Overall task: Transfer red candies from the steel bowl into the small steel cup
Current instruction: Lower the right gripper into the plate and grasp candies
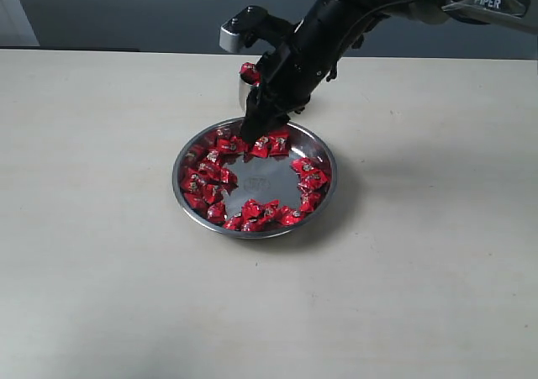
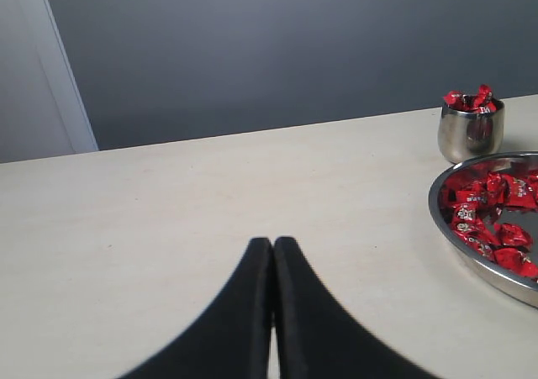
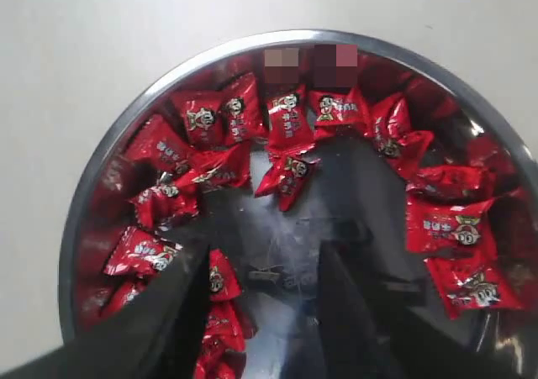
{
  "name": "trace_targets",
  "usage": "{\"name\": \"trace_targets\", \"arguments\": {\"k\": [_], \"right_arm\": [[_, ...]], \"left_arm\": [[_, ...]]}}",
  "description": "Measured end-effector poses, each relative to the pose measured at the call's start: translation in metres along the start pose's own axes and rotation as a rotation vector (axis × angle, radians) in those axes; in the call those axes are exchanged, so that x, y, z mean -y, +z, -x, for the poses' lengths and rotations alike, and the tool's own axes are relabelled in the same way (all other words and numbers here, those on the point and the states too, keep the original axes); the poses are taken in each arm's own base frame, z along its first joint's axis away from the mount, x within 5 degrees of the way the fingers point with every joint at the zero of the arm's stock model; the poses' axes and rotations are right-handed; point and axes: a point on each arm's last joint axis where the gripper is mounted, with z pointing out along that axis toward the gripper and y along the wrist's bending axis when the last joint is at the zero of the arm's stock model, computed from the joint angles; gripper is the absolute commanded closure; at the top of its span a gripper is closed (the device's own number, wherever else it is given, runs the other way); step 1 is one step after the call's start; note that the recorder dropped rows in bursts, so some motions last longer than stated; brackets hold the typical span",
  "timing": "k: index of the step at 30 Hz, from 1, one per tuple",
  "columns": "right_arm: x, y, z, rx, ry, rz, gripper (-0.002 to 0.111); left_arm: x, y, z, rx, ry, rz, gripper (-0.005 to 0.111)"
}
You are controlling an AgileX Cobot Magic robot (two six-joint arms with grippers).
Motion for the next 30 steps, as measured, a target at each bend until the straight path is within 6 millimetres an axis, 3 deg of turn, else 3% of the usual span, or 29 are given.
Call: {"name": "trace_targets", "arguments": {"k": [11, 25, 28, 30], "right_arm": [[-0.005, 0.055, -0.015, -0.204, -0.003, 0.007, 0.068], [-0.003, 0.079, -0.027, -0.259, 0.05, 0.043, 0.068], [-0.002, 0.084, -0.03, -0.265, 0.06, 0.052, 0.074], [-0.002, 0.084, -0.03, -0.264, 0.061, 0.053, 0.084]], "left_arm": [[0.0, 0.0, 0.0, 0.0, 0.0, 0.0, 0.106], [0.0, 0.0, 0.0, 0.0, 0.0, 0.0, 0.106], [0.0, 0.0, 0.0, 0.0, 0.0, 0.0, 0.106], [0.0, 0.0, 0.0, 0.0, 0.0, 0.0, 0.106]]}}
